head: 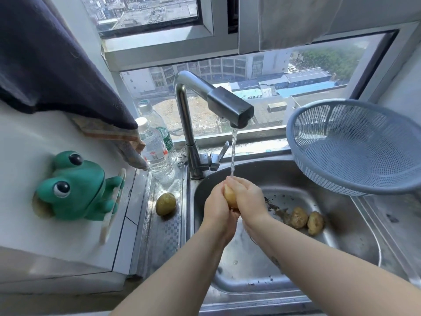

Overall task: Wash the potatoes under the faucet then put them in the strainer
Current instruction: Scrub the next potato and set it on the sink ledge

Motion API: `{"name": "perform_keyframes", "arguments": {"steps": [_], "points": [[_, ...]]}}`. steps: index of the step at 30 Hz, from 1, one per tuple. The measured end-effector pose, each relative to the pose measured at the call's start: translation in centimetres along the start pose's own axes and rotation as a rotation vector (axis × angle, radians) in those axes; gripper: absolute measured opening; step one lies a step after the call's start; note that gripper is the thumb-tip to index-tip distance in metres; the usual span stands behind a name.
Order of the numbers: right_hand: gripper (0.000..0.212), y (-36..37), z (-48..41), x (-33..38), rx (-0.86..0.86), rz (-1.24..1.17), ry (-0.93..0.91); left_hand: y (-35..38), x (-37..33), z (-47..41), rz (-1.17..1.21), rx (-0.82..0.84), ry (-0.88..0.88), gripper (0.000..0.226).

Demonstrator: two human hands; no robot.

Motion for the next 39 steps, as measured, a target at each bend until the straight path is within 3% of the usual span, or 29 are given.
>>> {"name": "perform_keyframes", "arguments": {"steps": [6, 10, 15, 18, 21, 25, 30, 33, 37, 39], "points": [[0.024, -0.5, 0.6, 0.1, -0.001, -0.102, 0.035, -0.1, 0.3, 0.1, -0.015, 0.058, 0.014, 0.020], [0.030, -0.8, 0.5, 0.2, 0.164, -0.042, -0.063, 0.3, -0.1, 0.3, -0.024, -0.008, 0.113, 0.017], [0.045, -1.5, 1.0, 0.3, 0.386, 0.236, -0.248, 0.4, -0.4, -0.5, 0.007, -0.143, -0.079, 0.026], [0.039, -1.7, 0.7, 0.5, 0.243, 0.251, -0.329, 0.4, -0.6, -0.7, 0.046, -0.070, -0.167, 0.041], [0.031, -1.4, 0.0, 0.4, 0.084, 0.056, -0.165, 0.5, -0.3, -0.4, -0.034, 0.006, -0.083, 0.039], [0.008, -0.7, -0.1, 0.2, -0.004, -0.110, 0.101, 0.2, 0.7, 0.2, -0.168, 0.031, 0.105, 0.028], [0.017, -0.8, 0.2, 0.5, -0.013, -0.171, 0.203, -0.8, 1.3, 0.1, -0.393, 0.129, 0.291, 0.035], [0.023, -0.6, 0.4, 0.1, 0.068, -0.106, 0.090, -1.0, 0.8, -0.5, -0.310, 0.104, 0.274, 0.048], [0.030, -0.9, 0.7, 0.0, 0.320, 0.078, -0.137, -0.7, 0.0, -0.8, -0.009, 0.055, 0.085, 0.010], [0.041, -2.0, 0.3, 0.0, 0.438, 0.279, -0.290, -0.7, -0.2, -0.9, -0.017, 0.028, 0.018, 0.013]]}}
Point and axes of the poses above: each hand's wrist, its own z-axis away from the middle knuckle, its own y-axis out of the palm, x = y × z, the point moved 2 cm from there along -z, towards the middle knuckle, and after that the axes turned 10 degrees about -x, right-handed, at the moved point
